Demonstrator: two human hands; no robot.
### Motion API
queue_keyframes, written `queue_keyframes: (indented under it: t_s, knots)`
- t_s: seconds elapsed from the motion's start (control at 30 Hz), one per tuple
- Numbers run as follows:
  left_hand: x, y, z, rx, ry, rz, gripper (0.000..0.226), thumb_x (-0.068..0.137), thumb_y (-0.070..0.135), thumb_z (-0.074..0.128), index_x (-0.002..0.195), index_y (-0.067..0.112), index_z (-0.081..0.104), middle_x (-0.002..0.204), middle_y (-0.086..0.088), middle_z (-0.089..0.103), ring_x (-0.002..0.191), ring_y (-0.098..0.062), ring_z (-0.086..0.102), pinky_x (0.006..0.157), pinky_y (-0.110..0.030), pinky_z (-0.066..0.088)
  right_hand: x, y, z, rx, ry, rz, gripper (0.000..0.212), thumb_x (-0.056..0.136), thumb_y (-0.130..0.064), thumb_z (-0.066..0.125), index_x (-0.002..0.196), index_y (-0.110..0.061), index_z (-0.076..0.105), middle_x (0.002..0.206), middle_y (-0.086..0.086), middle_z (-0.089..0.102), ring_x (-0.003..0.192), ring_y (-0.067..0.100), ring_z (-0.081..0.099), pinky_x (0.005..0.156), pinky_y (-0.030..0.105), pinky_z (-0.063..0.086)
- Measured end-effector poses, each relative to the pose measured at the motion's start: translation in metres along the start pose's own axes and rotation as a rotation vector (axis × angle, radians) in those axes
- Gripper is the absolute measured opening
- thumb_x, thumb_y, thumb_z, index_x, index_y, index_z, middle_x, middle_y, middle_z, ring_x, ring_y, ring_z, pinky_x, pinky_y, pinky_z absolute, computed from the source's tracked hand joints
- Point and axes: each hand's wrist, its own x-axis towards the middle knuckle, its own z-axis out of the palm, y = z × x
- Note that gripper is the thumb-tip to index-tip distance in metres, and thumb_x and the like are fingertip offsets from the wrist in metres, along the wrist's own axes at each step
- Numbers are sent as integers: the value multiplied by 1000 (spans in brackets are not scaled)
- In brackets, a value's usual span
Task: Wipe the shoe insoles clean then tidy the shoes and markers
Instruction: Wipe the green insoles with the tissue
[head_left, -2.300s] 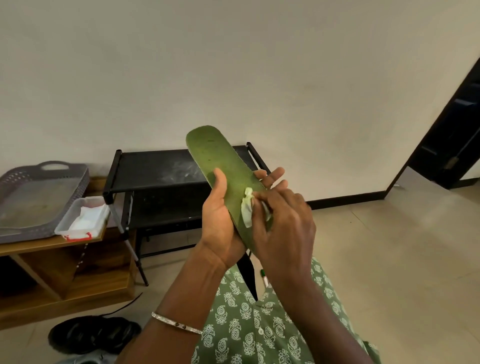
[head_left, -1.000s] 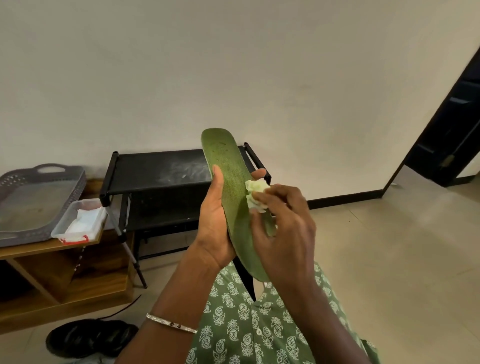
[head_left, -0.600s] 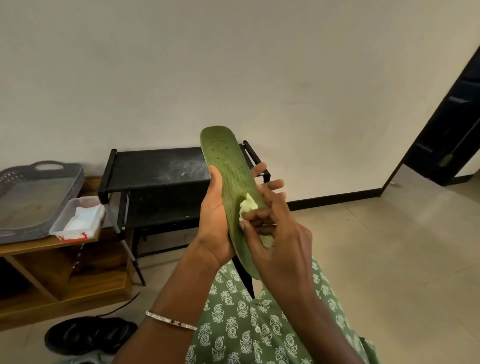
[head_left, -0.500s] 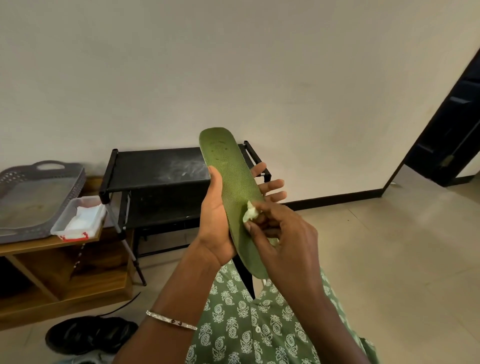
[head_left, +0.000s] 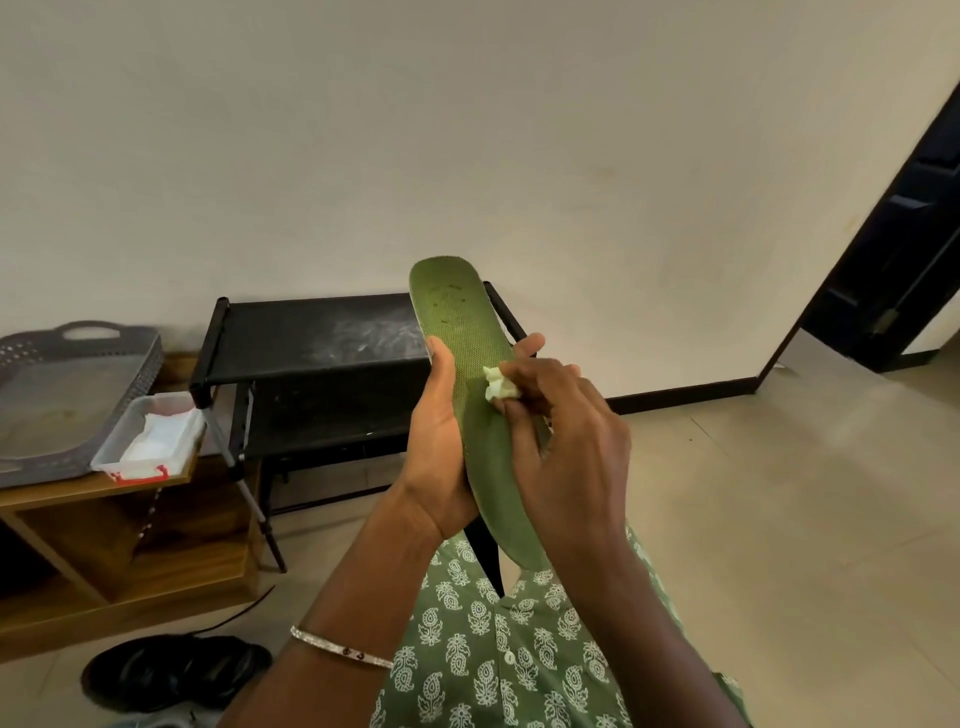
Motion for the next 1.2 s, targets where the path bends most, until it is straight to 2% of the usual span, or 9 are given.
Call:
queue_keyframes:
  t_s: [0.2,0.37,0.5,0.63,0.7,0.83,1.0,1.2]
  knots:
    - [2,7,-7,6,38,84,94,88,82,20,148,13,46,144,-27,50,129,-39,53,107,-55,41,-39,-3,-6,-30,-84,-16,18,86,-11,74,104,-15,72,96,-5,71,84,11,63,69,33,56]
    - [2,3,-4,13,31,62,96,87,83,20,147,13,46,144,-26,51,133,-39,50,114,-55,37,-34,3,-2,-62,-19,-54,17,85,-7,74,102,-10,76,100,0,71,90,12,64,77,27,55]
    - [2,0,0,69,50,63,93,90,80,17,144,13,51,142,-24,53,134,-35,52,114,-51,38,-10,4,3,-69,62,-48,17,86,-5,72,102,-8,76,105,2,67,91,13,64,75,23,53]
    - [2,5,-3,66,58,89,95,89,81,16,146,13,47,142,-25,53,132,-37,53,110,-51,43,-20,0,2,-37,-20,-46,19,88,-7,71,105,-12,75,104,-1,69,94,12,63,82,23,52]
    - [2,9,-4,47,47,105,96,88,83,17,147,14,47,143,-26,52,128,-38,54,108,-53,42,-36,-5,1,-42,-88,-34,19,88,-7,71,105,-14,73,102,-4,68,91,10,62,77,27,54]
    - [4,9,-4,26,59,113,97,87,83,19,146,12,47,141,-28,53,122,-38,57,107,-51,40,-47,-7,0,-60,-82,-53,18,86,-4,72,102,-14,72,97,-5,68,88,10,60,75,26,52]
    - [3,0,-1,91,57,67,96,89,83,14,145,13,49,140,-23,56,132,-35,54,111,-51,40,-16,0,4,-92,12,-39,18,84,-2,71,98,-13,70,95,-2,70,87,14,62,69,31,53]
    - [0,8,-1,58,58,86,96,89,81,16,146,12,47,141,-25,54,130,-40,53,110,-54,39,-34,-14,1,-86,-28,-62,25,83,-3,73,98,-16,58,92,-7,63,83,10,56,62,25,52]
